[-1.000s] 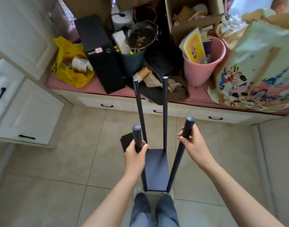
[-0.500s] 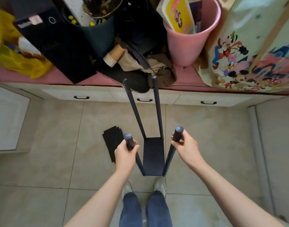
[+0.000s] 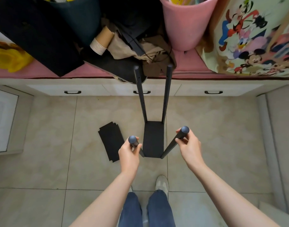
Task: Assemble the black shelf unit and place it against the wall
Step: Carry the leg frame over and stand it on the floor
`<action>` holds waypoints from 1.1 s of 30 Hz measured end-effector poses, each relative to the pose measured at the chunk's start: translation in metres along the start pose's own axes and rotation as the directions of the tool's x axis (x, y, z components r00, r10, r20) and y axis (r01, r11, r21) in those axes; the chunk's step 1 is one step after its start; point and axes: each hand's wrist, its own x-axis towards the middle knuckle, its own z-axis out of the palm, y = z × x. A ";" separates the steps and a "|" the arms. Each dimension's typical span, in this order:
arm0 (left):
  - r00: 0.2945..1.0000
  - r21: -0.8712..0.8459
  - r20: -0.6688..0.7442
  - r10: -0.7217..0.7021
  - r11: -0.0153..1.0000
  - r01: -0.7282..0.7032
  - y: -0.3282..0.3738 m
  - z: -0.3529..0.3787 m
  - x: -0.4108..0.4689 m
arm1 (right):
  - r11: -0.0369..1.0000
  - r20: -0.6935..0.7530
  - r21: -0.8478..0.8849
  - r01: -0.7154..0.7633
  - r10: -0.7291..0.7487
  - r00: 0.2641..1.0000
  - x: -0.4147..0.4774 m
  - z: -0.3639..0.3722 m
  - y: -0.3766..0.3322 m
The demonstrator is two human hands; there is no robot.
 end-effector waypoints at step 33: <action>0.933 0.358 0.305 -0.189 0.931 0.072 -0.096 -0.015 -0.067 | 0.963 0.180 -0.270 0.017 0.034 0.983 -0.062 -0.007 0.094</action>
